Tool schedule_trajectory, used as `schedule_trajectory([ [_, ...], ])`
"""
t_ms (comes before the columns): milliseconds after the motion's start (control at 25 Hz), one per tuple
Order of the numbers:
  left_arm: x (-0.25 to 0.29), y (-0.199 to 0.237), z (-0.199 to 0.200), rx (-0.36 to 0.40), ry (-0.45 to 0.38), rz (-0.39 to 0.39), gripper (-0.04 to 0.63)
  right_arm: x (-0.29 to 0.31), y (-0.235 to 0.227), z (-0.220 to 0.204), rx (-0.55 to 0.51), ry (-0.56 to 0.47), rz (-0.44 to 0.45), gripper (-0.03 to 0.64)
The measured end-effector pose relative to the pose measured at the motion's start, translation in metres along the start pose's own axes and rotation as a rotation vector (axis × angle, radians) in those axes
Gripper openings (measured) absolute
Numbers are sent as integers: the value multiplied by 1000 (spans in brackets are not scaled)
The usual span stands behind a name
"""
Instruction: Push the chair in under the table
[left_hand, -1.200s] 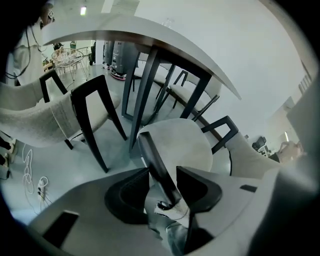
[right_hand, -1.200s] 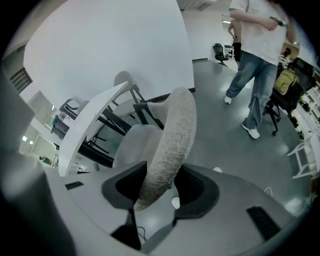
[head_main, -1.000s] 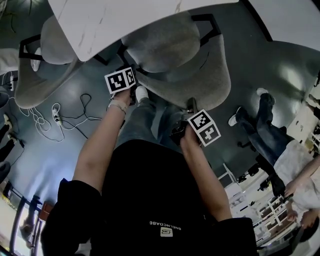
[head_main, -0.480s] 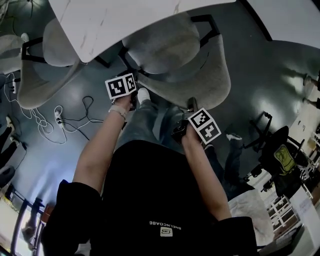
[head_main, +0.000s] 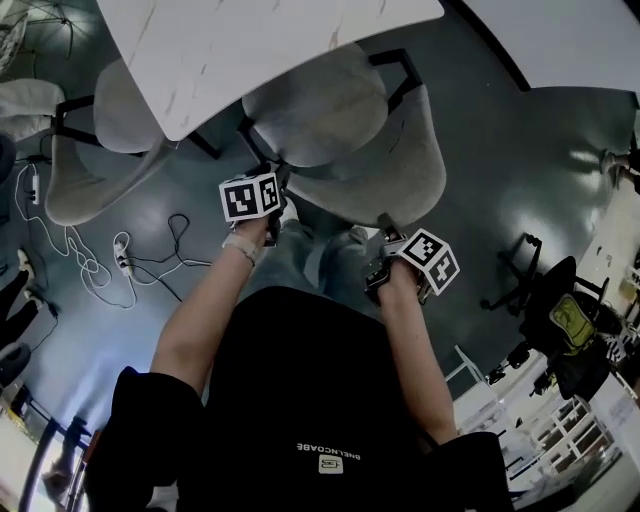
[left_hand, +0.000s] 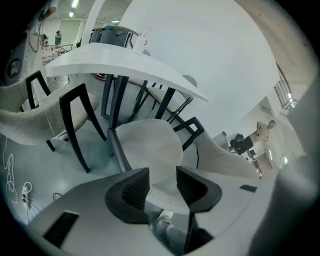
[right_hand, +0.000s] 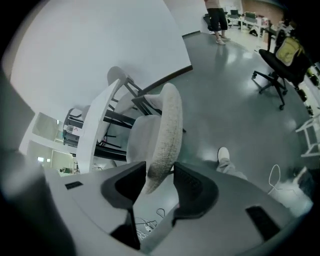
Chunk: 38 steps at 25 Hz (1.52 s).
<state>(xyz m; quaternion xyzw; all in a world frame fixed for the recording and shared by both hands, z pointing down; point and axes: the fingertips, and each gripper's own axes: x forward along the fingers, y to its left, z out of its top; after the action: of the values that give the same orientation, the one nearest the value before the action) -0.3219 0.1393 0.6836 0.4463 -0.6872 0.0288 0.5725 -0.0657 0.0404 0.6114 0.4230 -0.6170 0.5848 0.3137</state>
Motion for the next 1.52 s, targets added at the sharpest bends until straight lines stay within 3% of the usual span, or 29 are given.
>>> schedule_trajectory([
  [240,-22,-61,11,62,-29,-67,172,-41,9,18,-68,-25,147,175],
  [480,-55,-147,25,132,-98,-178,163,-81,36,49,-250,-83,285,146],
  [840,-118,-300,49,258,-190,-469,158,-179,83,105,-418,-306,522,32],
  [1040,-157,-373,69,412,-254,-603,155,-231,95,132,-500,-431,598,31],
  [1320,-190,-428,76,634,-315,-656,57,-300,110,162,-692,-625,625,28],
  [1520,-208,-459,83,749,-381,-717,11,-335,120,175,-754,-743,691,28],
])
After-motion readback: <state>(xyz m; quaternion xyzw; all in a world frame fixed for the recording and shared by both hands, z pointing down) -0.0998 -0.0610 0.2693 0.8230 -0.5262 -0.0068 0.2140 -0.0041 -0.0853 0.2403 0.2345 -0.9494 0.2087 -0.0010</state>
